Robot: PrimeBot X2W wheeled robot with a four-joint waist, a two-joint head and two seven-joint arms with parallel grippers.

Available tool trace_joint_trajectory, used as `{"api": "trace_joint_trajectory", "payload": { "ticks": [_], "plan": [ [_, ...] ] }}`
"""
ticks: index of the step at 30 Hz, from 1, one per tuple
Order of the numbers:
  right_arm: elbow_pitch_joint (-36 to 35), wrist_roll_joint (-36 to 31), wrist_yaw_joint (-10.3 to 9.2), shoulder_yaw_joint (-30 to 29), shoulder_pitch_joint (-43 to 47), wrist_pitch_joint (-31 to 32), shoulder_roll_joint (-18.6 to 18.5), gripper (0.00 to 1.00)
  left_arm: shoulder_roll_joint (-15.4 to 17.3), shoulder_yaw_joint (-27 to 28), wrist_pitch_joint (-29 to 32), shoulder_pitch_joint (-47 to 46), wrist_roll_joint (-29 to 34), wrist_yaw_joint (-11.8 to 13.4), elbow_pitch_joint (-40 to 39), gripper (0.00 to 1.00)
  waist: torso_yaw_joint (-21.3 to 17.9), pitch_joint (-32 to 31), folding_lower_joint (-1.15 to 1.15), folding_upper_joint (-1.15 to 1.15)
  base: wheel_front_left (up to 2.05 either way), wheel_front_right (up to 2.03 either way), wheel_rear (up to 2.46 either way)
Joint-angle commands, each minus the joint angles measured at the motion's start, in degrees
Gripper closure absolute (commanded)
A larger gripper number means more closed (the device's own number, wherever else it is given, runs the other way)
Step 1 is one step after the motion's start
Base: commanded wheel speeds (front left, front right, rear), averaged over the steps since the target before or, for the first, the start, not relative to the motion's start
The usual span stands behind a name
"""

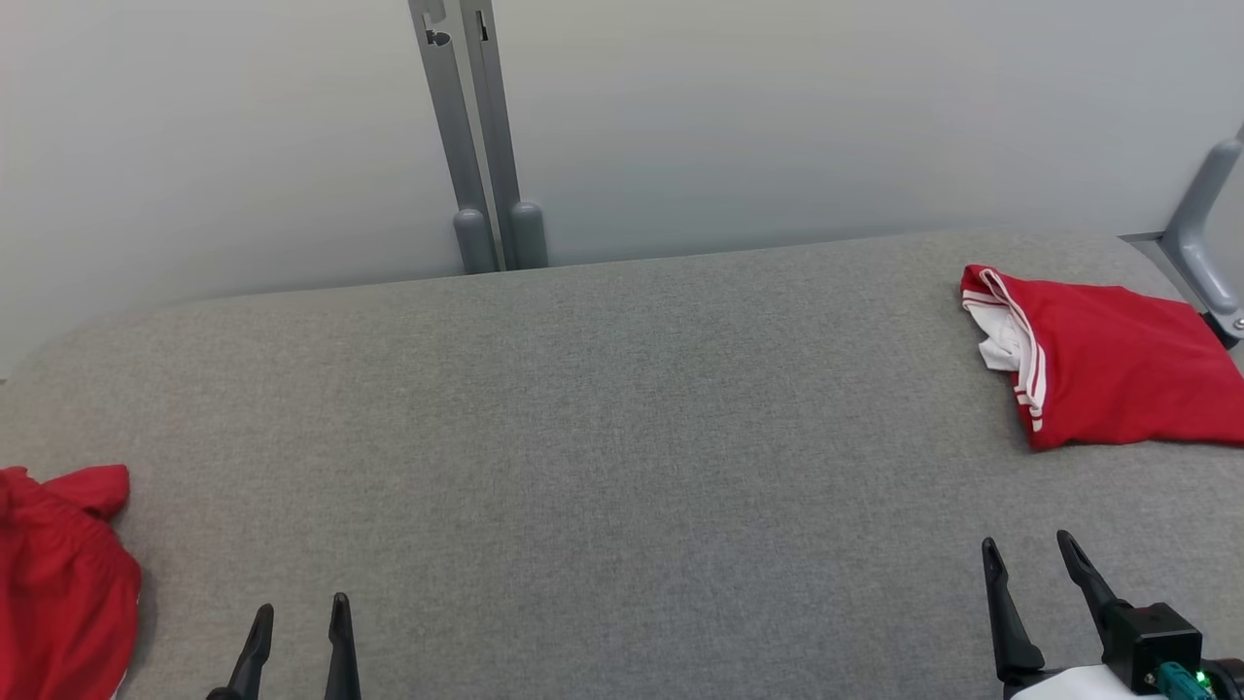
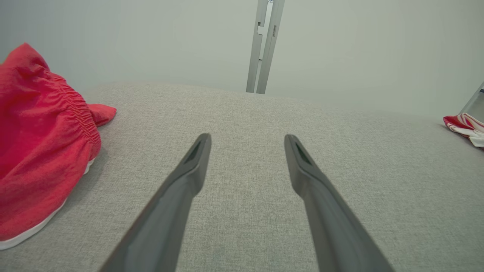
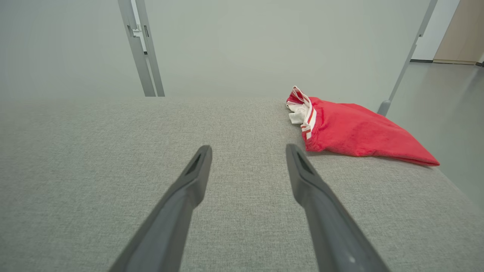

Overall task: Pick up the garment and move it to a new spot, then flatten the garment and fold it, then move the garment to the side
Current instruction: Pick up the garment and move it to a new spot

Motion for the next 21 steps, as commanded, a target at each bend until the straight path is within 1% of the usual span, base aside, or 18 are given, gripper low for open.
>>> {"api": "trace_joint_trajectory", "payload": {
  "ticks": [1, 3, 6, 14, 16, 18, 21],
  "plan": [
    [-0.4, -0.3, -0.05, -0.2, 0.5, -0.2, 0.0, 0.00, 0.2, 0.3, -0.2, -0.8, 0.2, 0.0, 0.0, 0.00, 0.6, 0.2, 0.01, 0.00, 0.00, 0.00, 0.00],
    [-0.6, -0.3, -0.05, -0.1, 0.5, -0.2, 0.1, 0.00, 0.2, 0.5, -0.2, -1.0, 0.0, 0.1, -0.2, 0.00, 1.7, 0.4, 0.01, 0.00, 0.00, 0.00, 0.00],
    [-1.1, 0.2, -0.05, 0.3, 0.7, -0.2, 0.5, 0.00, 0.2, 0.5, -0.2, -1.2, 0.2, 0.2, -0.1, 0.00, 4.8, 0.4, 0.01, 0.00, 0.00, 0.00, 0.00],
    [-1.0, 1.3, -0.05, 2.1, -0.9, -0.2, 1.2, 0.00, 0.2, 1.4, -0.2, -0.9, 1.9, -0.2, 0.0, 0.00, 17.9, 0.6, 0.01, 0.00, 0.00, 0.00, 0.00],
    [-0.7, 1.5, -0.05, 2.8, -1.5, -0.2, 1.3, 0.00, 0.2, 1.8, -0.2, -0.9, 1.9, -0.3, 0.1, 0.00, 20.6, 0.8, 0.01, 0.00, 0.00, 0.00, 0.00],
    [-0.4, 1.8, -0.05, 3.5, -2.3, -0.2, 1.3, 0.00, 0.2, 2.1, -0.2, -0.9, 1.6, -0.4, 0.0, 0.00, 22.4, 1.0, 0.01, 0.00, 0.00, 0.00, 0.00],
    [-0.2, 1.8, -0.05, 4.1, -3.2, -0.2, 1.4, 0.00, 0.2, 2.3, -0.2, -1.3, 1.1, -0.5, -0.1, 0.00, 23.6, 1.5, 0.01, 0.00, 0.00, 0.00, 0.00]
  ]
}}
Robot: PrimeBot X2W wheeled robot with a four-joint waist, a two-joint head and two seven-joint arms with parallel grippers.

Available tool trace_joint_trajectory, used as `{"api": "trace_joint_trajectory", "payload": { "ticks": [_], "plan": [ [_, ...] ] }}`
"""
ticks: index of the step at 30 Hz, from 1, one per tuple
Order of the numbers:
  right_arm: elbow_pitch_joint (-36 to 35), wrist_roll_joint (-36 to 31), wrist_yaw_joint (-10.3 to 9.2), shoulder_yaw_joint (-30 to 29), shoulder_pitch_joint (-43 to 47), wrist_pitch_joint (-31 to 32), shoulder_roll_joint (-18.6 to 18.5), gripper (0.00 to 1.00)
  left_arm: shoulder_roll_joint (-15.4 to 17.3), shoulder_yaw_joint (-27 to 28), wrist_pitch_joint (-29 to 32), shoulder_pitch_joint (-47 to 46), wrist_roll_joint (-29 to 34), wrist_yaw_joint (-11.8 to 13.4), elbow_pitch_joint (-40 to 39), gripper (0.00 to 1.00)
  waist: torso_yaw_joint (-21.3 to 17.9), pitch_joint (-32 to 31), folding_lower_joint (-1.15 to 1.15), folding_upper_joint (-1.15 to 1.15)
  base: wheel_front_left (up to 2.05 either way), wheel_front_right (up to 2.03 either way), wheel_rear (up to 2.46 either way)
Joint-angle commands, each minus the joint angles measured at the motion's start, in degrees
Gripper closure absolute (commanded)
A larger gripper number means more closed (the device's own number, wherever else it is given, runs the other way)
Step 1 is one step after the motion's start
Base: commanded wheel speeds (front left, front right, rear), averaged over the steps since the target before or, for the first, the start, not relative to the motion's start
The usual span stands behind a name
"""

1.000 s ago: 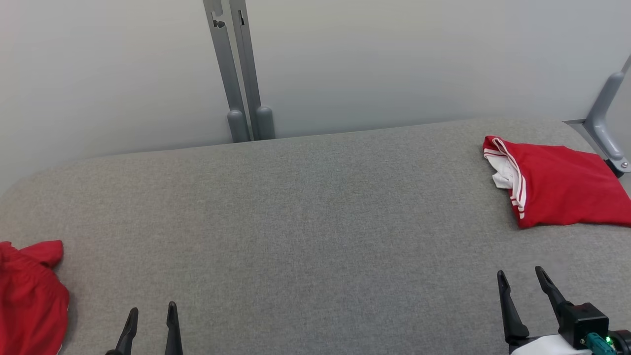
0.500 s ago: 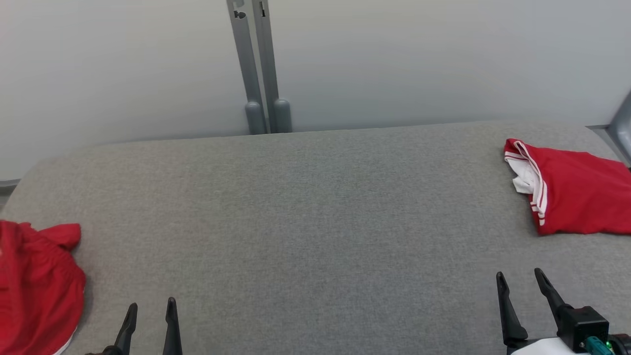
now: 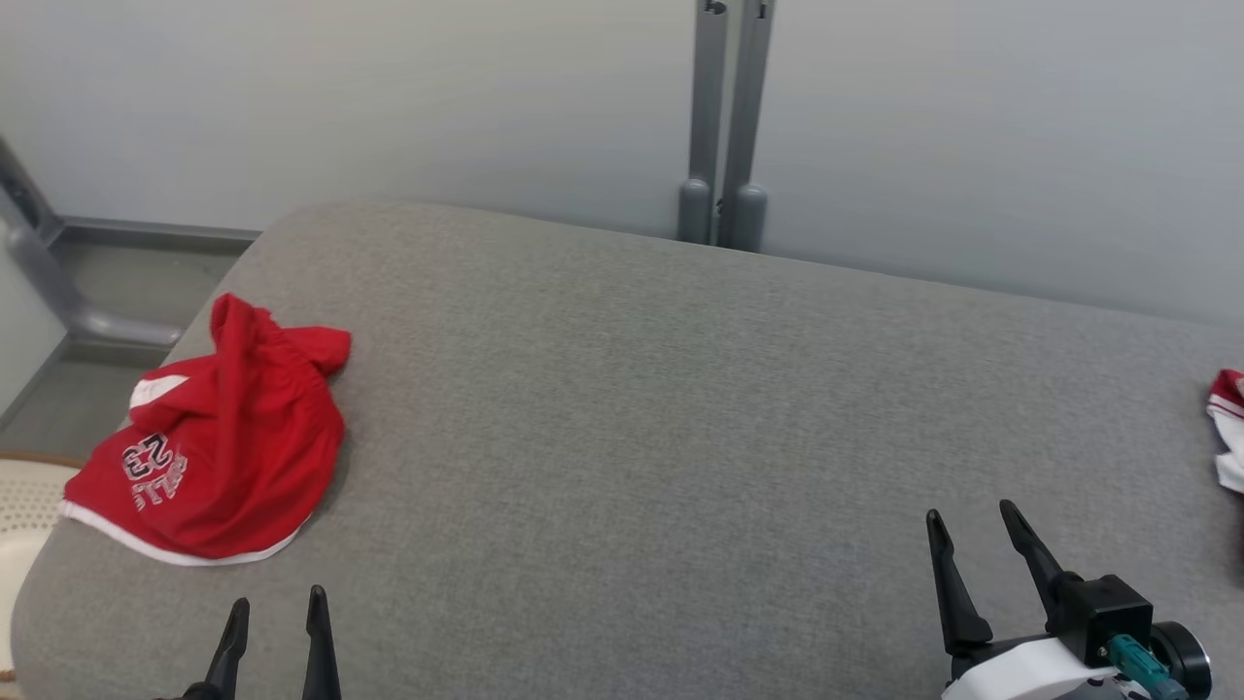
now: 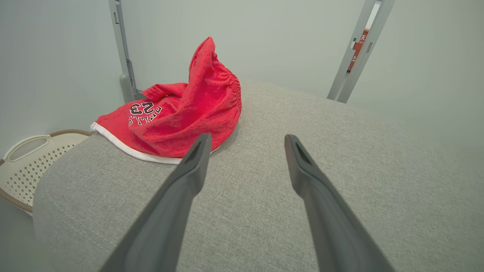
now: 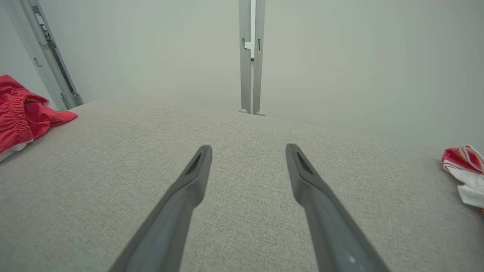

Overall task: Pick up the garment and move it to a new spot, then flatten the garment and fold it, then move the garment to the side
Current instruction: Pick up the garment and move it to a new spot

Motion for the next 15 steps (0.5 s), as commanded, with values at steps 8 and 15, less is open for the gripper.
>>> {"api": "trace_joint_trajectory", "payload": {
  "ticks": [8, 15],
  "plan": [
    [-2.3, 0.4, -0.05, 1.1, -2.5, -0.2, -1.8, 0.00, 1.1, -2.1, -0.1, -10.8, 0.4, -0.6, 5.7, 0.00, 3.5, 8.4, 0.00, 0.00, 0.00, 0.00, 0.00],
    [-4.0, 0.7, -0.05, 2.3, -7.5, -0.2, -5.4, 0.00, 4.2, -1.6, 7.5, -29.3, 0.1, 0.9, 19.2, 0.00, -0.7, 20.1, 0.00, 0.00, 0.00, 0.00, 0.00]
  ]
}}
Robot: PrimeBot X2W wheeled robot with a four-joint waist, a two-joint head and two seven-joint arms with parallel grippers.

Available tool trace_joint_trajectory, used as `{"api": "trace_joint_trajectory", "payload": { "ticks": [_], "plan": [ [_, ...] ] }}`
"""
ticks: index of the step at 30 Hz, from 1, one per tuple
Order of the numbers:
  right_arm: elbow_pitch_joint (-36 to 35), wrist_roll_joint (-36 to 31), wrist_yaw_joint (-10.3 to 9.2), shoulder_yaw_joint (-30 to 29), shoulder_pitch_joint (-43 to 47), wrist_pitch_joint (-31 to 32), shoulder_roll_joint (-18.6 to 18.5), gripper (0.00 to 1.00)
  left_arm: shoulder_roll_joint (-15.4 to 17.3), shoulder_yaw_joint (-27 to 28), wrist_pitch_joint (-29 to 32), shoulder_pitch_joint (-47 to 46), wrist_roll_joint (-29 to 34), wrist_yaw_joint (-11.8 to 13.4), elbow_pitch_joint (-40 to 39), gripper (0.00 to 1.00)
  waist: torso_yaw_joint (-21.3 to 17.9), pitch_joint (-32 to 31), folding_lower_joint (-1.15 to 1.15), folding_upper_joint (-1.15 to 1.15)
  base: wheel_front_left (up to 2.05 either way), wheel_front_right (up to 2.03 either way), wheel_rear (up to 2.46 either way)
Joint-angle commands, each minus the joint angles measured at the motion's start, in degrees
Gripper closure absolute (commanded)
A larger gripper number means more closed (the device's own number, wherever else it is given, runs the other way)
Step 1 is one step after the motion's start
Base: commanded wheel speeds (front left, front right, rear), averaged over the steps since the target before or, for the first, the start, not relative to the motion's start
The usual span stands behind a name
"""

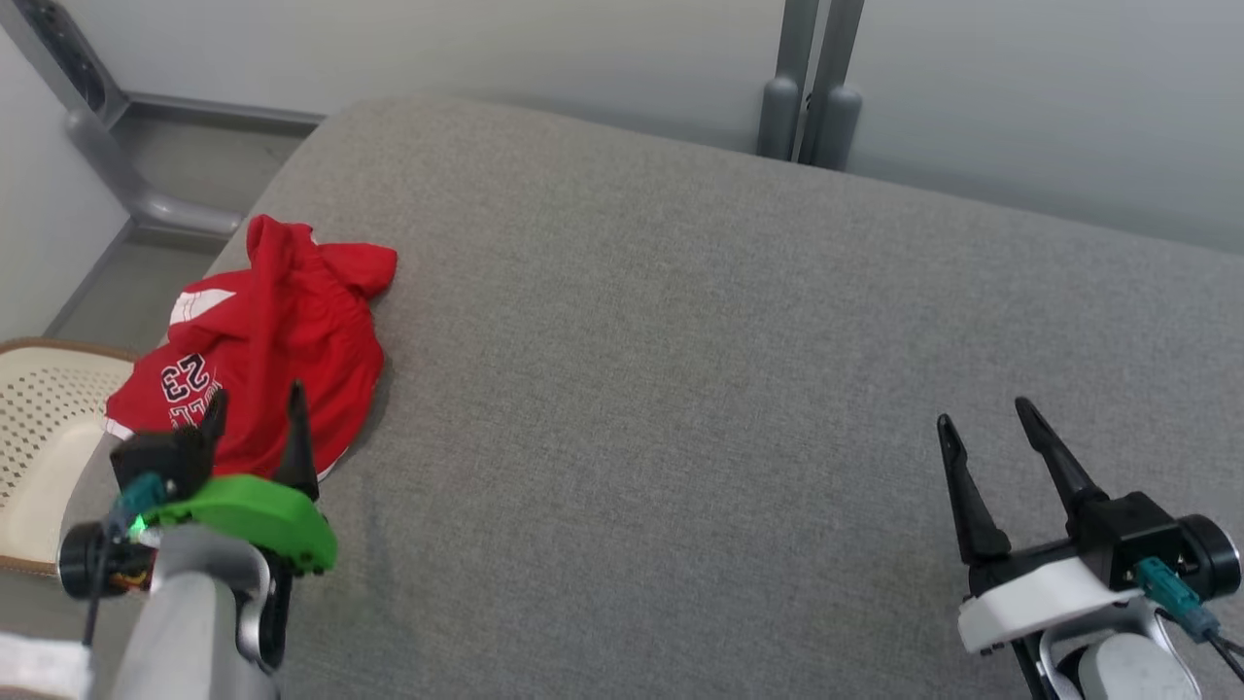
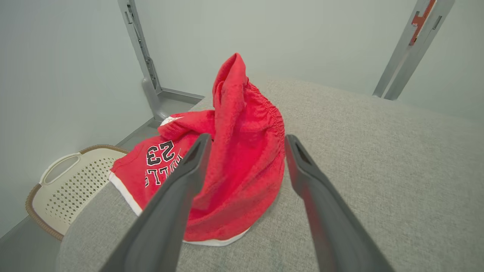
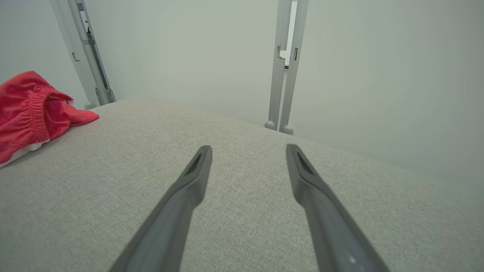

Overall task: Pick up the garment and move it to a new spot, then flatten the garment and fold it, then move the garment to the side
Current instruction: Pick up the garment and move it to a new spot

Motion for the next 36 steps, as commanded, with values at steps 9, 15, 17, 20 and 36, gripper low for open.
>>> {"api": "trace_joint_trajectory", "payload": {
  "ticks": [9, 15, 17, 20, 36],
  "plan": [
    [0.2, 1.4, -0.05, 1.1, -5.7, -0.2, -1.2, 0.00, 6.7, 0.9, 9.0, -16.2, -2.2, 0.4, 20.1, 1.00, -11.1, 17.7, 0.00, 0.00, 0.00, 0.00, 0.00],
    [0.6, 2.2, -0.05, 0.7, -5.7, -0.2, 0.1, 0.00, 8.6, 0.1, 10.5, -17.8, -3.9, -1.2, 24.8, 1.00, -13.2, 15.5, 0.00, 0.00, 0.00, 0.00, 0.00],
    [1.0, 2.6, -0.05, 0.5, -5.1, -0.2, 0.7, 0.00, 8.2, -1.3, 9.6, -17.7, -3.9, -1.6, 23.4, 1.00, -13.3, 14.2, 0.00, 0.00, 0.00, 0.00, 0.00],
    [1.4, 3.0, -0.05, 0.3, -3.9, -0.2, 1.4, 0.00, 7.4, -3.7, 8.9, -16.4, -4.0, -1.9, 20.0, 1.00, -13.4, 11.9, 0.00, 0.00, 0.00, 0.00, 0.00],
    [2.6, 5.3, -0.05, 0.4, 0.1, -0.2, 4.7, 0.00, -2.9, -23.3, 17.5, -2.3, -26.2, -0.6, -37.4, 1.00, -23.6, 1.7, 0.00, 0.00, 0.00, 0.00, 0.00]
  ]
}}
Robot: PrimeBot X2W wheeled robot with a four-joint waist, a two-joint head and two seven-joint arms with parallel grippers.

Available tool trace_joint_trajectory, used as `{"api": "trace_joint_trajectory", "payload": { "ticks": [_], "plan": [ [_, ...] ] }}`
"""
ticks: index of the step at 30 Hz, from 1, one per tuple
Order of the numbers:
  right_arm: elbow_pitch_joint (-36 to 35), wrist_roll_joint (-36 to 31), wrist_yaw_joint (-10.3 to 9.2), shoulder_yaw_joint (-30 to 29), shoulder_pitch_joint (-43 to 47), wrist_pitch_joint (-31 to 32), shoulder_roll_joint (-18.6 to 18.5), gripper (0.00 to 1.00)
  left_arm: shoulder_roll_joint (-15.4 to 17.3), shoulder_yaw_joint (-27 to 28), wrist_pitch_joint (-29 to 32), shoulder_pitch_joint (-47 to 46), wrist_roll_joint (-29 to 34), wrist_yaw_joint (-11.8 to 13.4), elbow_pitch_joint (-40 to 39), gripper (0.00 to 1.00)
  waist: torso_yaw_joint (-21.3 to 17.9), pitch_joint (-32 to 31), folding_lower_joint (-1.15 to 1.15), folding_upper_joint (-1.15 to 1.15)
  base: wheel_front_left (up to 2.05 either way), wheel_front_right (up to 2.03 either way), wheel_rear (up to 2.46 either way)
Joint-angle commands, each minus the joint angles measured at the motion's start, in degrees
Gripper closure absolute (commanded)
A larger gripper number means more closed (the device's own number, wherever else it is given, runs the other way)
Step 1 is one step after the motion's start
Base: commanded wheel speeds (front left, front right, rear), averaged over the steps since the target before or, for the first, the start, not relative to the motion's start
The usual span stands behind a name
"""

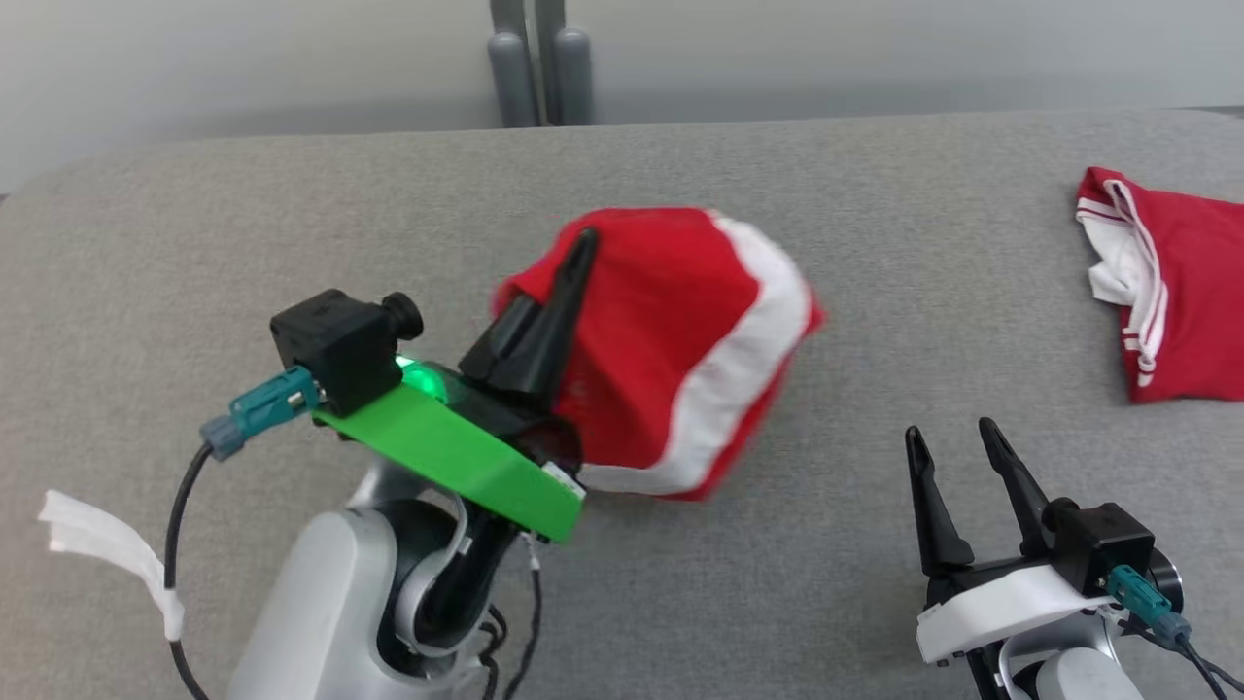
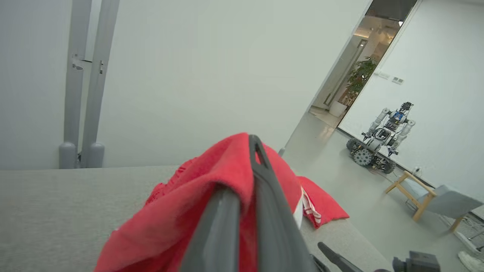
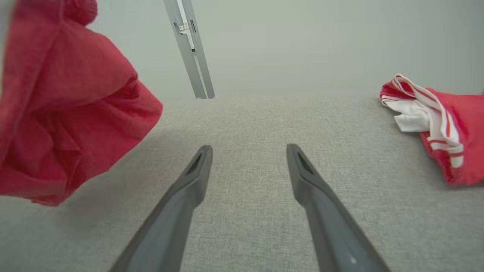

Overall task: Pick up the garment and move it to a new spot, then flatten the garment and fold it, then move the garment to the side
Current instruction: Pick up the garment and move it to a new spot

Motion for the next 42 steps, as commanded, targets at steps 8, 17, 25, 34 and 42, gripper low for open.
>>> {"api": "trace_joint_trajectory", "payload": {
  "ticks": [8, 17, 25, 34, 42],
  "plan": [
    [0.0, 0.8, -0.05, -1.5, 1.3, -0.2, 0.3, 0.00, -0.7, -10.1, -16.0, 1.0, -18.5, 12.9, -1.6, 1.00, -11.2, -2.0, 0.00, 0.00, 0.00, 0.00, 0.00],
    [-0.1, 2.6, -0.05, -2.3, 1.6, -0.2, 0.4, 0.00, -0.8, -6.4, -25.1, 2.9, -23.2, 15.6, 26.8, 1.00, -13.8, -0.2, 0.00, 0.00, 0.00, 0.00, 0.00],
    [-0.5, 0.8, -0.04, -3.2, 1.9, -0.2, 0.4, 0.00, -0.7, 1.9, -25.1, 4.4, -14.3, 10.6, 34.9, 0.24, -11.2, -1.0, 0.00, 0.00, 0.00, 0.00, 0.00],
    [-1.7, -2.1, -0.05, -4.1, 3.8, -0.2, 0.0, 0.00, -0.8, 3.6, -25.1, 11.4, 4.1, 9.2, 25.0, 0.00, -7.2, -5.9, 0.00, 0.00, 0.00, 0.00, 0.00],
    [-3.2, -2.7, -0.04, -6.1, 6.9, -0.2, -0.9, 0.00, 0.7, 8.1, -25.0, 23.6, 16.7, 9.1, 15.9, 0.00, -3.6, -9.5, 0.00, 0.00, 0.00, 0.00, 0.00]
  ]
}}
